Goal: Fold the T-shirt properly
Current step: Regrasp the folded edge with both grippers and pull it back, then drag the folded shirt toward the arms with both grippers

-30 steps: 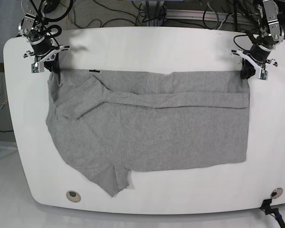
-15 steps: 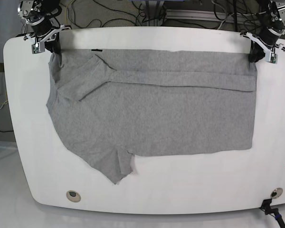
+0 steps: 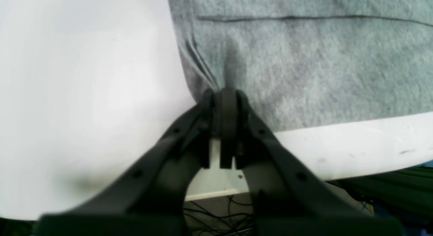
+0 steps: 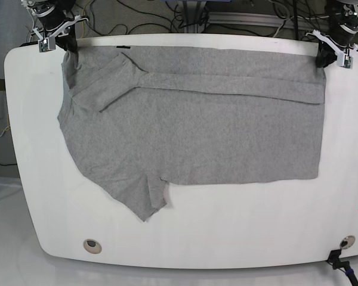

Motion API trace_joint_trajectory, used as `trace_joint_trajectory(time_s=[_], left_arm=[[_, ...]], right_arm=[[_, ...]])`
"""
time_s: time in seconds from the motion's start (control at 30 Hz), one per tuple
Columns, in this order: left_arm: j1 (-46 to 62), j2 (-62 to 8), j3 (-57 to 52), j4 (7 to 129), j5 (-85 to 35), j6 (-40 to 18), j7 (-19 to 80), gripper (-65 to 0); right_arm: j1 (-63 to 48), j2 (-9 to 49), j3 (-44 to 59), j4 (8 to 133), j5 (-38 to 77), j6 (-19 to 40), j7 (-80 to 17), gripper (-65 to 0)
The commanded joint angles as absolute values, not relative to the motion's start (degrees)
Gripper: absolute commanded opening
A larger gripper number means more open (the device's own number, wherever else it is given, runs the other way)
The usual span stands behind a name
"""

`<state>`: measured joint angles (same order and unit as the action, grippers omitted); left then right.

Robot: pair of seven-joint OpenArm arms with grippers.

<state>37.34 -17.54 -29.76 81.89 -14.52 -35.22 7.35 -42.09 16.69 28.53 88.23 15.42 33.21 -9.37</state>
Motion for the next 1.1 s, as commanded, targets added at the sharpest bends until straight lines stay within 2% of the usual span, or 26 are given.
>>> trace_joint_trajectory(time_s=[0.0,0.33,0.47,0.57,0.63,0.87,1.07], left_arm=[[39.78,-16.84,-28.88,79.87,-4.44,-34.24,22.55,-65.0],[39.78,-17.01,-28.88,80.04,-4.53,-34.24,22.64,-65.0],[39.43,-17.1,-28.88,80.13,-4.53,-34.07,22.55,-53.8],[37.93,-18.59,-28.88,80.13,-4.53,-34.07,22.55,-50.6],[36.88,-18.68,-28.88,80.48,-4.62,-34.07,22.55,-50.6],[36.79,-19.03,-28.97,89.01,-4.44,-34.07,23.78,-50.6],[38.55,-18.68,-31.96,98.59,-4.44,-34.07,29.05,-50.6]], right_arm=[[-43.65,16.22,27.82,86.11,6.99,32.48,-23.08,-65.0],[-43.47,16.31,27.74,86.11,6.9,32.04,-23.34,-65.0],[-42.51,16.31,27.82,86.11,6.9,32.04,-23.16,-51.2],[-42.07,16.31,27.82,86.2,6.9,32.04,-23.08,-42.0],[-40.92,16.31,27.82,86.29,6.9,32.04,-23.08,-39.2],[-42.59,16.22,27.91,94.2,6.9,31.96,-23.43,-39.1],[-43.74,15.52,32.22,102.55,6.9,32.31,-29.49,-39.0]])
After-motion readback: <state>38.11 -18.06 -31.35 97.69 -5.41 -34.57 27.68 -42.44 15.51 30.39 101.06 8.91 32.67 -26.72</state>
